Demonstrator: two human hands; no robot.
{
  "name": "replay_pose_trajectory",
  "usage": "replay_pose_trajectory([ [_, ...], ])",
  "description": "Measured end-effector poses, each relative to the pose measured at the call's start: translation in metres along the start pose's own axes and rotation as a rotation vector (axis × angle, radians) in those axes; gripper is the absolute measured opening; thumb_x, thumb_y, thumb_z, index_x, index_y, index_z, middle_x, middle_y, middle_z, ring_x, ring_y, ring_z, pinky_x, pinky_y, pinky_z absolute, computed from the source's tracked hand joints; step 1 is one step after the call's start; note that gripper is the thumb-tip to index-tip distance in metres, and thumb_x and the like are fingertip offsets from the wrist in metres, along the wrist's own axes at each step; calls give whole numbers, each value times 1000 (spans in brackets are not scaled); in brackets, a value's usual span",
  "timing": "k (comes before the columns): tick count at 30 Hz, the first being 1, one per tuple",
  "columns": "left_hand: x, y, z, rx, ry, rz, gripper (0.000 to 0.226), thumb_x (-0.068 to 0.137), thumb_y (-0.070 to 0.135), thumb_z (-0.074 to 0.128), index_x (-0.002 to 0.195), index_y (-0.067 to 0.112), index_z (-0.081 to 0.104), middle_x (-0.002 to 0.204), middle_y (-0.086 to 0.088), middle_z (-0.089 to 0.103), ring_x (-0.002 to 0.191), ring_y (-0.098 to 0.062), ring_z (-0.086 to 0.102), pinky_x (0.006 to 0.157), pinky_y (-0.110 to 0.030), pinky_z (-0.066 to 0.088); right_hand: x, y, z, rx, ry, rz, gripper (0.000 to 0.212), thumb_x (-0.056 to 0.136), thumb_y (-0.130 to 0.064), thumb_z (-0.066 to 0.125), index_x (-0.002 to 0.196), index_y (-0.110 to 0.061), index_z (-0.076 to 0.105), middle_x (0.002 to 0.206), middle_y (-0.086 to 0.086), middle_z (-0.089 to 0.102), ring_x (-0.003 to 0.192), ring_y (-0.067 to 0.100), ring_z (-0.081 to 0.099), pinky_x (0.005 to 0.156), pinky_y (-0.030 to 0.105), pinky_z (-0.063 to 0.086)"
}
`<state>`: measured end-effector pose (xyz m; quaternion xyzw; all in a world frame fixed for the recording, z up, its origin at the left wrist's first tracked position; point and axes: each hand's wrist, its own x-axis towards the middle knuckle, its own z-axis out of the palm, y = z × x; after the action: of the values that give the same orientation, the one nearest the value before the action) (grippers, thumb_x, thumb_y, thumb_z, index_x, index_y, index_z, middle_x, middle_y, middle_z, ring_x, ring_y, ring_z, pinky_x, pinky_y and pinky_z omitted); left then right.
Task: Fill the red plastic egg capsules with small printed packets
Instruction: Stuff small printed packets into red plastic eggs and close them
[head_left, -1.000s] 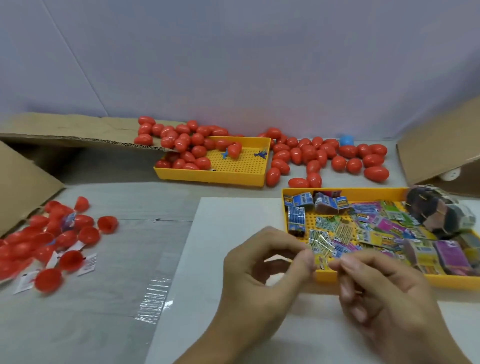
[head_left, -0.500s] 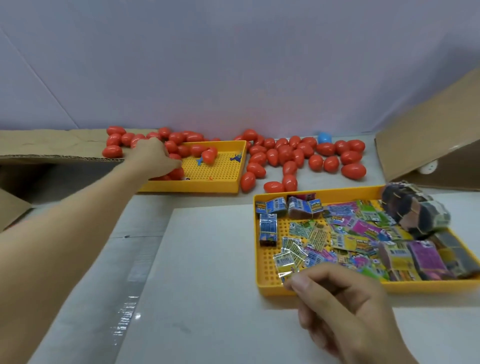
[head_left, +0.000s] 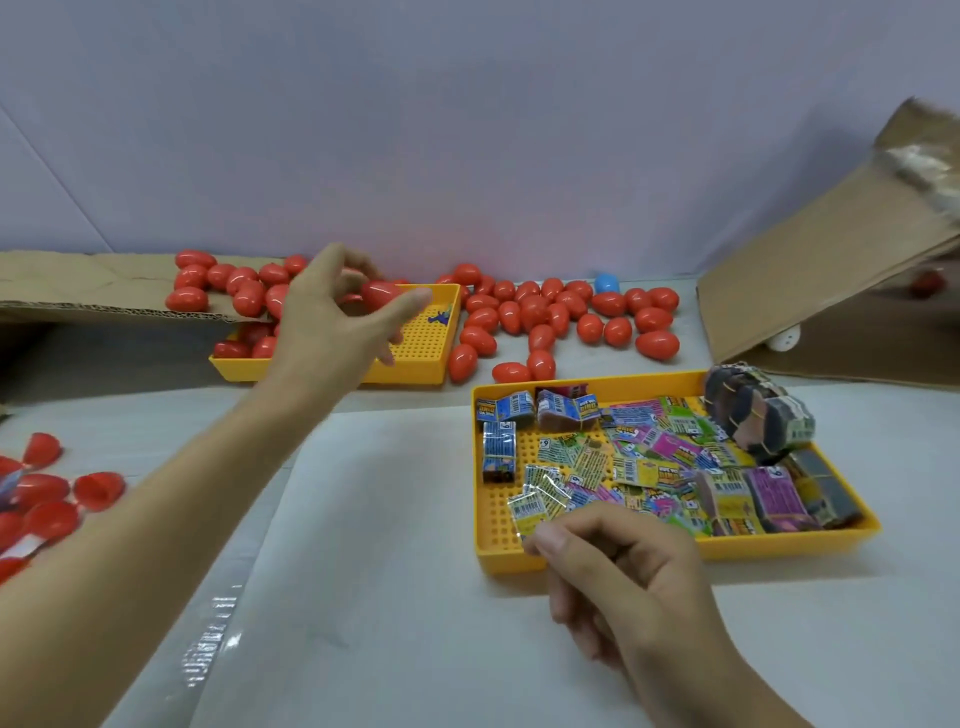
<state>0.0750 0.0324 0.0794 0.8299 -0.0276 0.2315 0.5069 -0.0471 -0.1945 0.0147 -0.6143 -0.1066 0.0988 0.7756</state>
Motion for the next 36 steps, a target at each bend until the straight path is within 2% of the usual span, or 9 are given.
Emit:
replay_pose_trajectory([
  [3,-59,32,17,-324,-119,2,39,67,22,89,96,17,63,79,-2,70,52,-13,62,51,-24,53,-2,1,0,5,12,6,33,72,-42,70,75,-10,72,51,7,57,35,14,42,38,15,30],
  [7,-125,49,30,-565,-285,-44,51,64,24,85,113,34,72,92,-1,72,76,-14,66,63,-23,55,-4,1,-2,21,60,-6,33,76,-43,68,74,-10,71,52,5,55,38,15,41,38,19,29],
  [10,-148,43,37,-575,-295,-107,63,62,15,88,119,29,66,98,-9,71,81,-22,65,61,-25,52,-6,-4,-8,39,79,-25,30,77,-42,66,68,-13,67,53,6,55,37,15,41,37,19,29],
  [12,-156,36,37,-561,-277,-133,48,63,13,85,106,22,69,96,-10,72,78,-24,63,60,-25,51,-6,-11,-11,54,90,-12,31,76,-44,66,71,-14,69,55,6,55,37,15,43,37,17,30],
  [17,-164,27,33,-354,-334,49,36,76,9,78,107,27,76,100,-4,72,79,-19,61,62,-24,49,-5,-22,-15,-136,100,10,45,81,-52,64,78,-8,69,58,8,61,37,17,50,33,18,32],
  [21,-166,23,29,-237,-303,203,41,81,20,72,122,19,68,109,7,72,81,-18,64,68,-21,52,-9,-24,-12,-206,51,5,34,82,-43,66,69,-12,70,60,10,65,39,19,52,32,20,35],
  [26,-170,18,29,-336,-252,105,56,74,10,81,127,16,64,106,6,73,80,-17,68,70,-22,55,-9,-20,-12,-166,-8,86,32,86,-35,64,69,-9,70,61,12,66,38,18,54,32,19,36],
  [31,-172,12,33,-429,-218,-10,37,71,17,84,107,23,75,98,3,75,78,-16,70,72,-21,57,-7,-20,-11,-132,19,167,34,77,-40,65,67,-9,73,60,13,66,37,18,54,30,18,36],
  [36,-171,13,35,-424,-228,107,35,77,10,75,111,17,72,103,3,73,89,-21,69,75,-23,57,-7,-23,-12,-151,-3,215,38,74,-48,64,63,-12,73,59,16,66,34,19,54,30,17,35],
])
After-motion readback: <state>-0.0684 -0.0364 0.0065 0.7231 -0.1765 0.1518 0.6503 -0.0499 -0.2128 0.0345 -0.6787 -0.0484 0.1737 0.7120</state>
